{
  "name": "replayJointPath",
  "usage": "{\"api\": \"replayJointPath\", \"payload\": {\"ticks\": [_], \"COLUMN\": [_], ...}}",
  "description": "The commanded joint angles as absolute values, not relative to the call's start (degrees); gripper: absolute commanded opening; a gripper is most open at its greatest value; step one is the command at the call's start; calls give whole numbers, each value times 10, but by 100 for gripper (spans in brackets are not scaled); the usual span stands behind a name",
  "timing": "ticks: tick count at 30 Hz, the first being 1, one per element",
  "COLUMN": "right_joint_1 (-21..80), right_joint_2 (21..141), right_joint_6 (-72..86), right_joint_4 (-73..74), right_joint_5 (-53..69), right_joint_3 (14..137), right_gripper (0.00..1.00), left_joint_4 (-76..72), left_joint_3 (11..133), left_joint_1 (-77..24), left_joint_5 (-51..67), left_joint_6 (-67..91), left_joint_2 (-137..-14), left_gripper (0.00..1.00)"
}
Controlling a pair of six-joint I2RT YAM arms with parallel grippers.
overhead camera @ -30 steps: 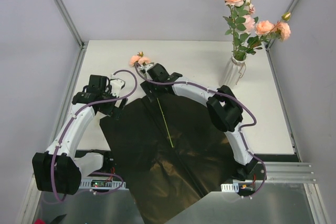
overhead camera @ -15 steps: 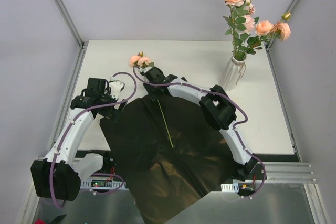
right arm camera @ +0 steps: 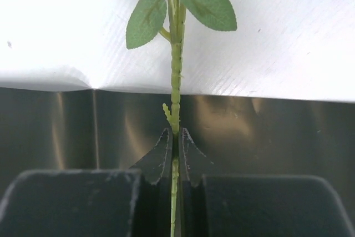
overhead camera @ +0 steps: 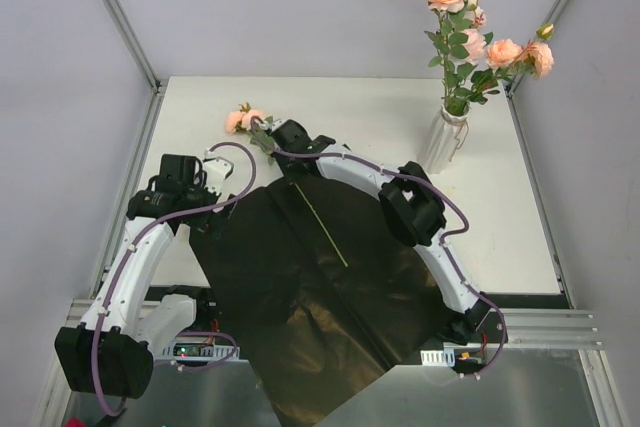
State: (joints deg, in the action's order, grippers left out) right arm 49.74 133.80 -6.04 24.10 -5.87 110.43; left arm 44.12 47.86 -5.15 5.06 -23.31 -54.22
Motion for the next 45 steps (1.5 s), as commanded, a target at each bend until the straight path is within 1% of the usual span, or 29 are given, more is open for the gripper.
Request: {"api": "replayJointPath", "payload": {"ticks": [1, 10, 13, 14, 15, 16, 17, 18, 20, 21, 26, 29, 32, 38, 45], "right_joint_1": [485, 452, 446, 443, 436, 431, 424, 407, 388, 363, 296, 243, 213, 169, 147], "right_joint_2": [1225, 1013, 928, 899, 838, 805, 774, 722, 689, 675, 664, 683, 709, 751, 779], "right_joint_6": [-75, -151, -212, -226, -263, -280, -300, -314, -355, -361, -403, -400, -386, -353, -353], "right_joint_4": [243, 200, 138, 108, 19, -39, -174, -240, -344, -347, -427, -467, -483, -498, -506], "right_joint_5": [-70, -61, -95, -104, -113, -115, -114, -115, -125, -141, -186, -213, -223, -226, -223], "right_joint_3": [1168, 1187, 1135, 1071, 1033, 982, 891, 846, 804, 805, 795, 792, 794, 799, 783], "right_gripper": [1, 1, 1, 1, 1, 1, 1, 1, 1, 1, 1, 1, 1, 1, 1], "left_joint_4": [464, 466, 466, 466, 464, 464, 461, 461, 459, 456, 450, 449, 446, 443, 441], "left_joint_3": [506, 530, 533, 533, 533, 533, 532, 532, 531, 531, 533, 538, 544, 554, 560], "left_joint_1": [-39, -20, -18, -18, -18, -18, -18, -18, -17, -17, -17, -17, -17, -17, -17], "left_joint_5": [38, 53, 56, 56, 59, 61, 62, 63, 71, 71, 96, 111, 117, 117, 112], "left_joint_6": [-222, -207, -206, -205, -204, -205, -205, -206, -209, -211, -216, -219, -223, -226, -232], "left_joint_2": [-532, -539, -542, -543, -544, -546, -547, -548, -549, -550, -557, -566, -577, -592, -597], "left_gripper": [99, 99, 99, 99, 99, 99, 99, 99, 99, 99, 99, 99, 99, 99, 99]}}
